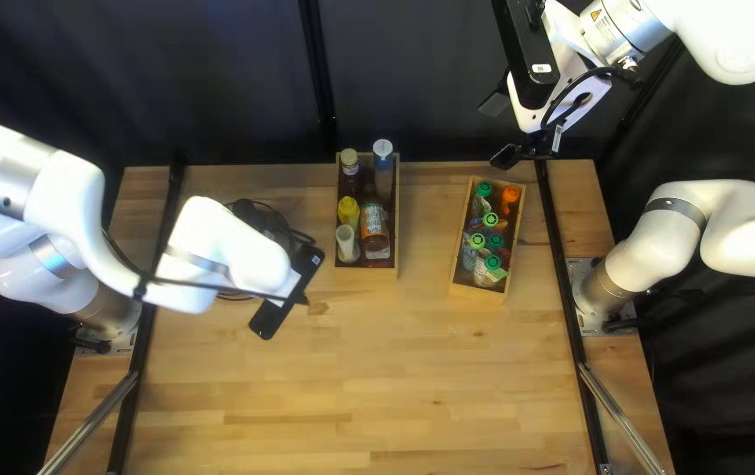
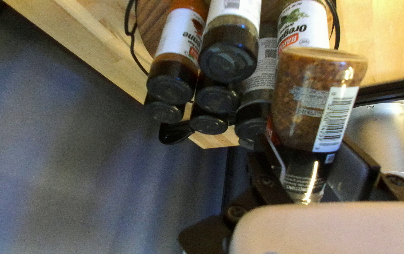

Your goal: Separate condiments, baby food and spices and place it in 3 different racks/containers

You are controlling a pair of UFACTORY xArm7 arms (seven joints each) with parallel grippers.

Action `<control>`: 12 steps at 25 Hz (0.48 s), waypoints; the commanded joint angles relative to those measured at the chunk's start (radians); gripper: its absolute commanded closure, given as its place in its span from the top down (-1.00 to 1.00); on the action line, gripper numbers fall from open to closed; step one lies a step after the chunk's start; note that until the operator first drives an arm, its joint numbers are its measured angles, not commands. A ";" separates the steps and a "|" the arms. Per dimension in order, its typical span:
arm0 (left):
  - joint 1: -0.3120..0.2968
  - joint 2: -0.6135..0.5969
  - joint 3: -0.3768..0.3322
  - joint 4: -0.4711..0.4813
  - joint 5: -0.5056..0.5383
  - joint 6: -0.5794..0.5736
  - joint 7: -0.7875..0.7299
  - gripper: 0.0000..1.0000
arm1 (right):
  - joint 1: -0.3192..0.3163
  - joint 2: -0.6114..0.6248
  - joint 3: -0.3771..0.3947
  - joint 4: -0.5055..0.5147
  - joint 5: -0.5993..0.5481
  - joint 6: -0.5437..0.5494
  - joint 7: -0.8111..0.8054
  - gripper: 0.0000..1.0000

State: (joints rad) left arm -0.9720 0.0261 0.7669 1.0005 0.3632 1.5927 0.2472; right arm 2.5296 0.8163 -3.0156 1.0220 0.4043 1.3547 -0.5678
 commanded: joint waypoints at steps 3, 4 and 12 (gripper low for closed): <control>0.002 0.083 -0.009 0.025 -0.022 -0.002 0.063 -1.00 | 0.000 0.000 0.000 0.000 0.000 0.000 0.000 1.00; 0.003 0.088 -0.009 0.025 -0.023 -0.004 0.077 -1.00 | 0.000 0.000 0.000 0.000 0.000 0.000 0.000 1.00; 0.027 0.121 -0.009 -0.014 -0.007 -0.050 0.225 -1.00 | 0.000 0.000 0.000 0.000 0.000 0.000 0.000 1.00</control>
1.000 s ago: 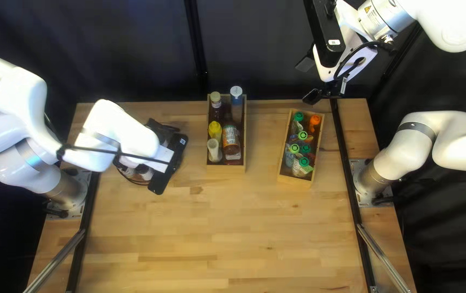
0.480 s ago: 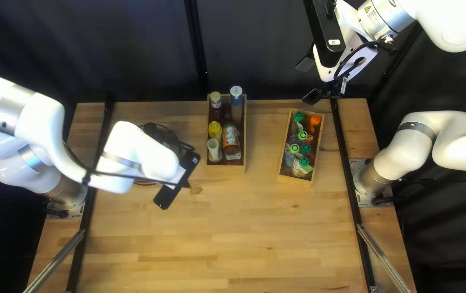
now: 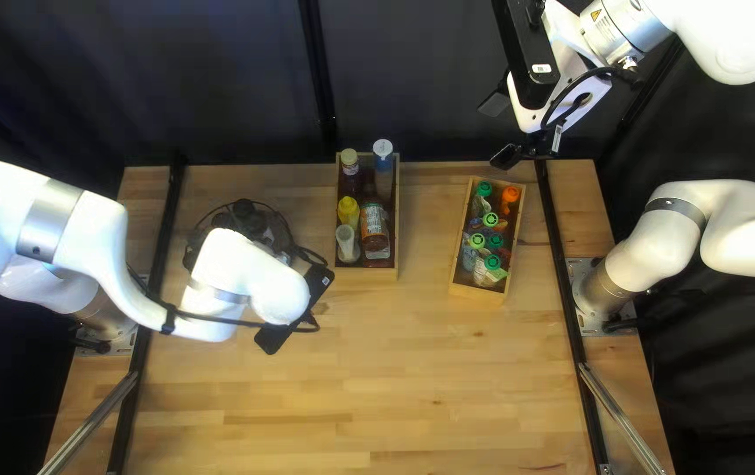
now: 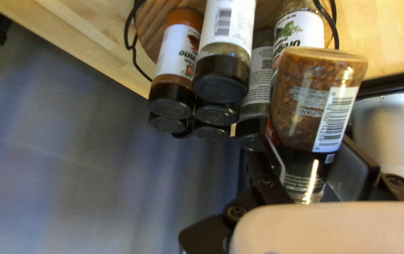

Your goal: Separate condiments, baby food and spices and place it in 3 different racks/containers

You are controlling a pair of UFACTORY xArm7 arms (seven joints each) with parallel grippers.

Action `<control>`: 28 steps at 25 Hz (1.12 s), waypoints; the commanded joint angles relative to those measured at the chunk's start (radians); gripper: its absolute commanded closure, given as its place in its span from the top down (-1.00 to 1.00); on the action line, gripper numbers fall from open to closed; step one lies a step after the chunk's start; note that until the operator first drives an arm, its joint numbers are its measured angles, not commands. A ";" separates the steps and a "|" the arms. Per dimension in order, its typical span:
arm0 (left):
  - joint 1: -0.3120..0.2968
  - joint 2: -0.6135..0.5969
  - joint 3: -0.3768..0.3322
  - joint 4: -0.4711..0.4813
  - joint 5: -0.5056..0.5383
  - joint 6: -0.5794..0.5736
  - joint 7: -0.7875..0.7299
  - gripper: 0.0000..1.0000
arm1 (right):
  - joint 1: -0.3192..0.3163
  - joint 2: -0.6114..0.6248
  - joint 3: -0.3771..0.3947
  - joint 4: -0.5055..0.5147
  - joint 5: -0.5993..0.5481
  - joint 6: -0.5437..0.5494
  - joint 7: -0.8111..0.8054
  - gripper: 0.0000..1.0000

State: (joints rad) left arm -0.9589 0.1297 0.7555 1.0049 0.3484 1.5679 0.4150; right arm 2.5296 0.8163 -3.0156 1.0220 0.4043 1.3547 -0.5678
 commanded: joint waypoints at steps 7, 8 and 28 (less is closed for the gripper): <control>0.032 0.070 0.006 -0.024 0.008 -0.048 0.086 -1.00 | 0.000 0.000 0.000 0.000 0.000 0.000 0.000 1.00; 0.032 0.075 0.007 -0.024 0.008 -0.047 0.073 -1.00 | 0.000 0.000 0.000 0.000 0.000 0.000 0.000 1.00; 0.029 0.177 0.008 0.019 -0.035 -0.016 -0.096 1.00 | 0.000 0.000 0.000 0.000 0.000 0.000 0.000 1.00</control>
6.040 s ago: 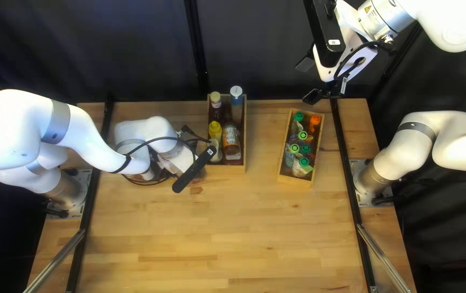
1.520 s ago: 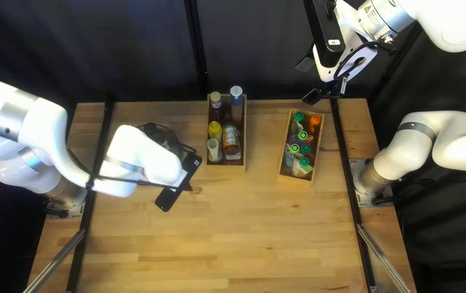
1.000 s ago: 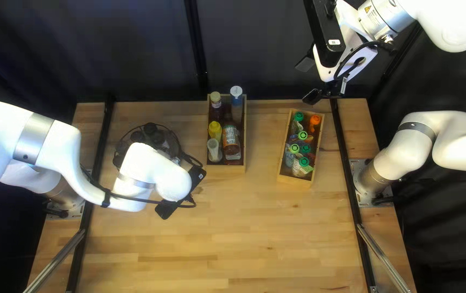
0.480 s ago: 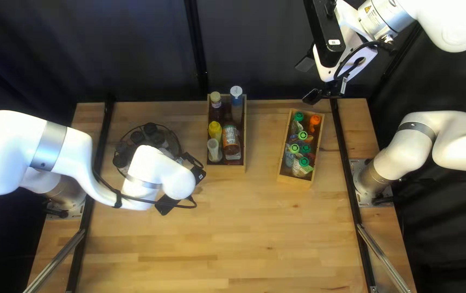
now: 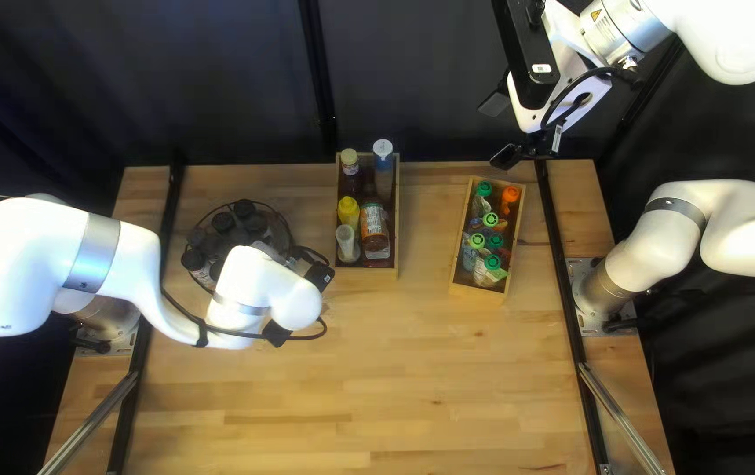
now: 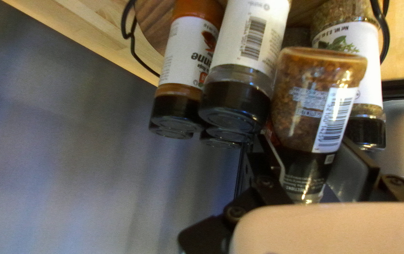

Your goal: Separate condiments, baby food and spices and place it in 3 different racks/containers

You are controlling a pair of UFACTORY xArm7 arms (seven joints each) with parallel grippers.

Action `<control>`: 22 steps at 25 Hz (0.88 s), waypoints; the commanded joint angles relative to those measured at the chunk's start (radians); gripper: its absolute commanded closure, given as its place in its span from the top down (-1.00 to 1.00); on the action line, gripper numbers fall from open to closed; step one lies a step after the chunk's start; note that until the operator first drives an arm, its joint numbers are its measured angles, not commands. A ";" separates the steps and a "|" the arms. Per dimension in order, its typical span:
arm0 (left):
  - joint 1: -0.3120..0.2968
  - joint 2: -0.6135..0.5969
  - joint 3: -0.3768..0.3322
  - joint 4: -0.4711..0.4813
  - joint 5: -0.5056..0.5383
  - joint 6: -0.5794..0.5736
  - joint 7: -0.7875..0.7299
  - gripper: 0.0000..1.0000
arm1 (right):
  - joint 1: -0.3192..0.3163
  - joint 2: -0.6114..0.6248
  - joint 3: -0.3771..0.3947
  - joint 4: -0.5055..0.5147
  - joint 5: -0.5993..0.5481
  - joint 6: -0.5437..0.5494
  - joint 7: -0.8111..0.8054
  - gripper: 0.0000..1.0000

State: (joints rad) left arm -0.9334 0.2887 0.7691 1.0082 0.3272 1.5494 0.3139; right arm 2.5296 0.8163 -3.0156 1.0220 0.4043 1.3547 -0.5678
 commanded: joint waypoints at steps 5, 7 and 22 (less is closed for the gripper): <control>0.008 0.035 -0.012 0.049 -0.030 0.013 0.019 1.00 | 0.000 0.000 0.000 0.000 0.000 0.000 0.000 1.00; 0.008 0.031 -0.012 0.058 -0.035 0.016 0.022 1.00 | 0.000 0.000 0.000 0.000 0.000 0.000 0.000 1.00; 0.052 -0.403 0.019 0.001 -0.146 -0.243 0.029 1.00 | 0.000 0.000 0.000 0.000 0.000 0.000 0.000 1.00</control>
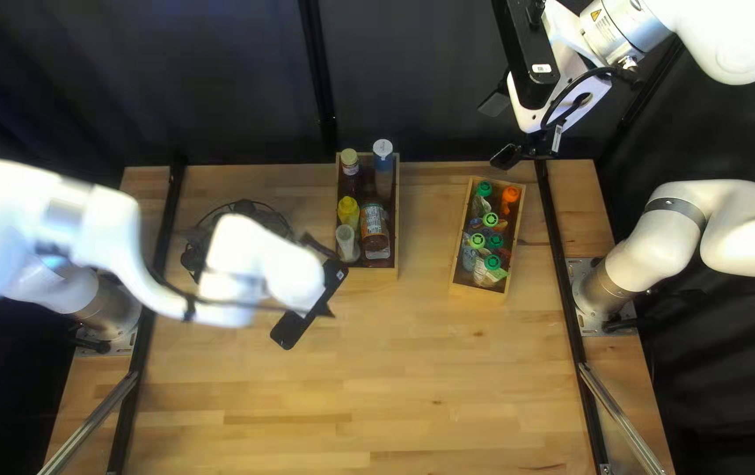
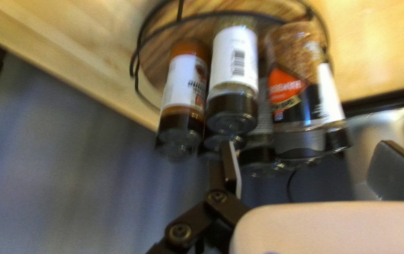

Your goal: Separate condiments, baby food and spices and place it in 3 different racks/containers

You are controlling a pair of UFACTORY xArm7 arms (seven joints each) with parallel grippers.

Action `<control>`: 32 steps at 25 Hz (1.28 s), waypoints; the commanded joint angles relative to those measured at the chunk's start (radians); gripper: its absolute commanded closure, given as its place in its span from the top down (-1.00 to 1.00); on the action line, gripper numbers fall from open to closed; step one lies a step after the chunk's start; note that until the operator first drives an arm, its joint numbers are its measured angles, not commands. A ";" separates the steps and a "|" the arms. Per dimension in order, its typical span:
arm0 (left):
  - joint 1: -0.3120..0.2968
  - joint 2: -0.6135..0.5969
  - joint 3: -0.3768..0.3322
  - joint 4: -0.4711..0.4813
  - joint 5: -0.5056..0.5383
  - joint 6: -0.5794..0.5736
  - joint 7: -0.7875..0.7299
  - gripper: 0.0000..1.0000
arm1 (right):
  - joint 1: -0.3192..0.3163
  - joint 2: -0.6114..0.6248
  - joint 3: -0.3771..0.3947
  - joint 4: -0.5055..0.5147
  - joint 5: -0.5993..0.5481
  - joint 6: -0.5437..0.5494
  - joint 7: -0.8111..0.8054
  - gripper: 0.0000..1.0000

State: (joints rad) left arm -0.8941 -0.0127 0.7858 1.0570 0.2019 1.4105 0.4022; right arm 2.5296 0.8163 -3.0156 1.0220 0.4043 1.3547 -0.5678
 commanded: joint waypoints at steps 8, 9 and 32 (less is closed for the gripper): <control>0.070 -0.258 -0.024 -0.172 0.009 -0.382 -0.273 1.00 | 0.000 0.000 0.000 0.000 0.000 0.000 0.000 1.00; 0.083 -0.280 -0.033 -0.186 0.021 -0.409 -0.312 1.00 | 0.000 0.000 0.000 0.000 0.000 0.000 0.000 1.00; 0.364 -0.902 -0.497 -0.172 0.202 -0.076 -0.670 1.00 | 0.000 0.000 0.000 0.000 0.000 0.000 0.000 1.00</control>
State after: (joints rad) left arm -0.5411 -0.8793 0.3252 0.8580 0.4063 1.2909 -0.2620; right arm 2.5296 0.8163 -3.0156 1.0220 0.4043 1.3547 -0.5678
